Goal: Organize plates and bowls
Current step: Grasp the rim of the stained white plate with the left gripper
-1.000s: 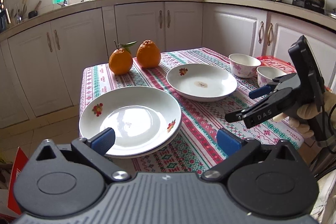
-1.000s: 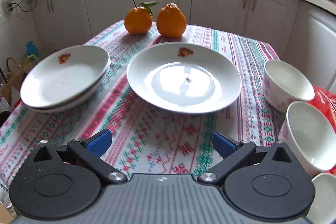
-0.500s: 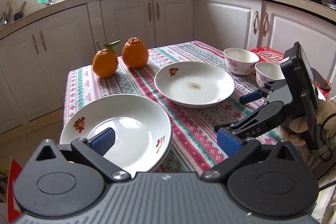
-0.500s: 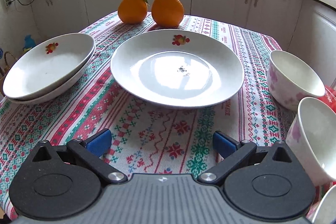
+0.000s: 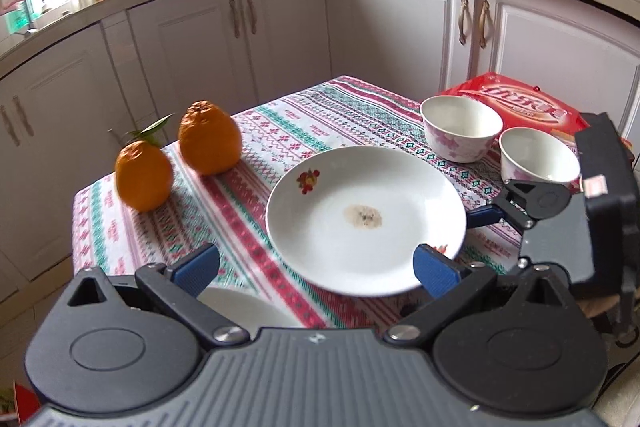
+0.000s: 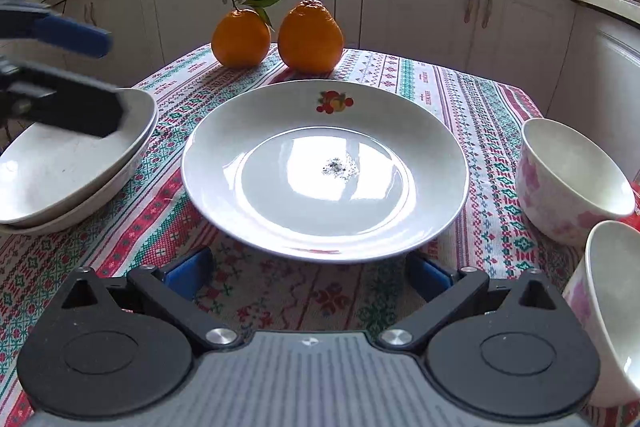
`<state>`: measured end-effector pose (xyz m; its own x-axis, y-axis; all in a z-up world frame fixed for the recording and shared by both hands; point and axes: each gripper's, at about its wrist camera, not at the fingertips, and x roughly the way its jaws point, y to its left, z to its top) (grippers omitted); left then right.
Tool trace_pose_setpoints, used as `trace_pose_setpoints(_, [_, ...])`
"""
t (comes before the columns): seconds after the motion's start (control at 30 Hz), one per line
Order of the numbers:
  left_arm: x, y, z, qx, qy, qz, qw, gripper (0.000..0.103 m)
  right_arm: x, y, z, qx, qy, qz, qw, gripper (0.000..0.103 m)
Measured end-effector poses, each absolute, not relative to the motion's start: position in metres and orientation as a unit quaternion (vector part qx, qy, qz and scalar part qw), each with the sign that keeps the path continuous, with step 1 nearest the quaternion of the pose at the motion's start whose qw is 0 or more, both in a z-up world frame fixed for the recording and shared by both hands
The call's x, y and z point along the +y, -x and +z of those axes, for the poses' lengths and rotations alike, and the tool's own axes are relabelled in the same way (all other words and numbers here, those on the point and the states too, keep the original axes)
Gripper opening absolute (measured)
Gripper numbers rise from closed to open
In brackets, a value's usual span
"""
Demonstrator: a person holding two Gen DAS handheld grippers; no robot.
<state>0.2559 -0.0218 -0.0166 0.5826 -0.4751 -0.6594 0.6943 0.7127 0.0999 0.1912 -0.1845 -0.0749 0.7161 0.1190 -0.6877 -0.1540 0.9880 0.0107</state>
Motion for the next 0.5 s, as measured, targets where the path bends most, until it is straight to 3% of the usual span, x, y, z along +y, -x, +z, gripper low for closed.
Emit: trace_pose_setpoints(0.5, [-0.086, -0.360, -0.050, 0.384, -0.201, -0.367, 0.823, 0.099, -0.191, -0.198, -0.076, 0.370, 0.023, 0.069, 0.926, 0.103])
